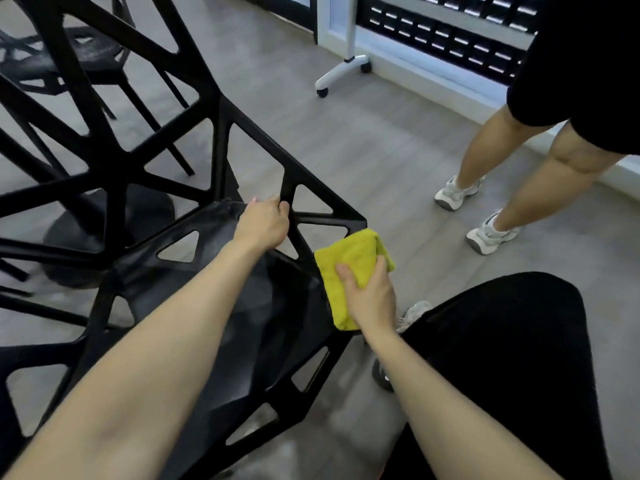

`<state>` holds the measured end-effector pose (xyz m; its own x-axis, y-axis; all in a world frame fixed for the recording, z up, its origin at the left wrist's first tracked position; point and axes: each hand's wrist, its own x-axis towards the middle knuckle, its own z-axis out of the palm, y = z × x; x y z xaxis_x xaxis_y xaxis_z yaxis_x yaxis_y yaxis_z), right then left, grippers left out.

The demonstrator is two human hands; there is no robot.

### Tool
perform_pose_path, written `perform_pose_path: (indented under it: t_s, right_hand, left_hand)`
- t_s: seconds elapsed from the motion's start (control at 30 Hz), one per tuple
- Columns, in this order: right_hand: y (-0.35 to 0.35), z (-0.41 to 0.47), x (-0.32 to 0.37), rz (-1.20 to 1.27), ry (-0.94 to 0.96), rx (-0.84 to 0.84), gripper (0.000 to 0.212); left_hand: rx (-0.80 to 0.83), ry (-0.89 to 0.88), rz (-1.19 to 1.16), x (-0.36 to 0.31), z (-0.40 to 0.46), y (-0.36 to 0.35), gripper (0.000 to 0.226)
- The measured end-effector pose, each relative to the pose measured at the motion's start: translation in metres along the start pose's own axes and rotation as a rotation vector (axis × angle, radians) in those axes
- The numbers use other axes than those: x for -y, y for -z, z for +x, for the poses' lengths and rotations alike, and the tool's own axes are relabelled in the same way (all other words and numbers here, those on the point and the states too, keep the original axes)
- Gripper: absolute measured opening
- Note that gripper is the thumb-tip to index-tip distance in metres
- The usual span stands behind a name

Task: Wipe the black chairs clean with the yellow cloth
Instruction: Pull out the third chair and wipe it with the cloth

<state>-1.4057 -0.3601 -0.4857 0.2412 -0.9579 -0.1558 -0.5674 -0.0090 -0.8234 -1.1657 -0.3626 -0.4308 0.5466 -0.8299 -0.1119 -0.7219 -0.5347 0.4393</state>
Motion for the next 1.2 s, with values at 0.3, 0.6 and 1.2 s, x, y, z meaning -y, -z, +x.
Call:
perform_pose_path:
  t_s: [0.3,0.6,1.2]
  right_hand:
    - [0.028,0.099,0.072,-0.36,0.35,0.141,0.052]
    - [0.104,0.083,0.157,-0.516,0.716,0.226,0.033]
    - [-0.008,0.106,0.095,-1.085,1.225,0.213,0.087]
  left_hand:
    - [0.131,0.048,-0.046,0.012,0.005,0.018,0.054]
    - [0.136,-0.291,-0.47,-0.012,-0.048,0.048,0.119]
    - [0.081,0.116,-0.059,0.07,-0.062,0.031,0.045]
